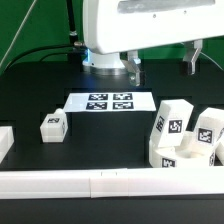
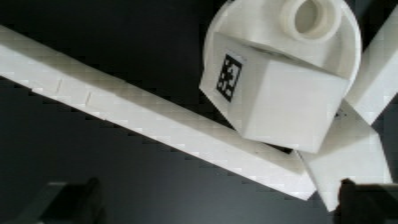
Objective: Assemble stool
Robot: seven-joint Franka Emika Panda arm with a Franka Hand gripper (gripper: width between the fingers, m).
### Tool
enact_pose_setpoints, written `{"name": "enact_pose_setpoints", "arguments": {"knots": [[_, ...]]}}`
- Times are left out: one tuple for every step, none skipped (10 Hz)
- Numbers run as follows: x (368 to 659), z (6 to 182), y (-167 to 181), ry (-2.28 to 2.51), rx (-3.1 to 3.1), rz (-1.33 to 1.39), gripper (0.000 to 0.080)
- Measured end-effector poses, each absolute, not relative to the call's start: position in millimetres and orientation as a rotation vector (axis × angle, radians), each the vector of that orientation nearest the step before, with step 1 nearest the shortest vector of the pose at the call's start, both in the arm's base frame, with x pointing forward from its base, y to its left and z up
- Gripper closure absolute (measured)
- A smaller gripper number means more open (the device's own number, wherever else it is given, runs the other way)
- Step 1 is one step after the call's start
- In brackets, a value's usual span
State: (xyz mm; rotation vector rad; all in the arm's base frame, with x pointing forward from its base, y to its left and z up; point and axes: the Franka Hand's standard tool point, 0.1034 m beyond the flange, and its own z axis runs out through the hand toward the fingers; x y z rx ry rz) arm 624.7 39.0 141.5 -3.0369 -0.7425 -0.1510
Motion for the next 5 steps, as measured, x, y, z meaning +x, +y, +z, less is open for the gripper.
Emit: {"name": "enact_pose_setpoints", "arguments": {"knots": [[623.4,138.8,43.7,-0.854,-3.035,-0.136,0.0150],[623.7,138.7,44.1,-1.043,-2.989,-0.130,0.0150],[627.6,135.8,46.8,-1.190,-2.943,-0.163,0.0150],[627.6,134.9,47.2,-1.174,-2.946,-0.165,0.0150],[627.7,134.8,46.6,-1.196,-2.938,-0.164,0.0150]]}}
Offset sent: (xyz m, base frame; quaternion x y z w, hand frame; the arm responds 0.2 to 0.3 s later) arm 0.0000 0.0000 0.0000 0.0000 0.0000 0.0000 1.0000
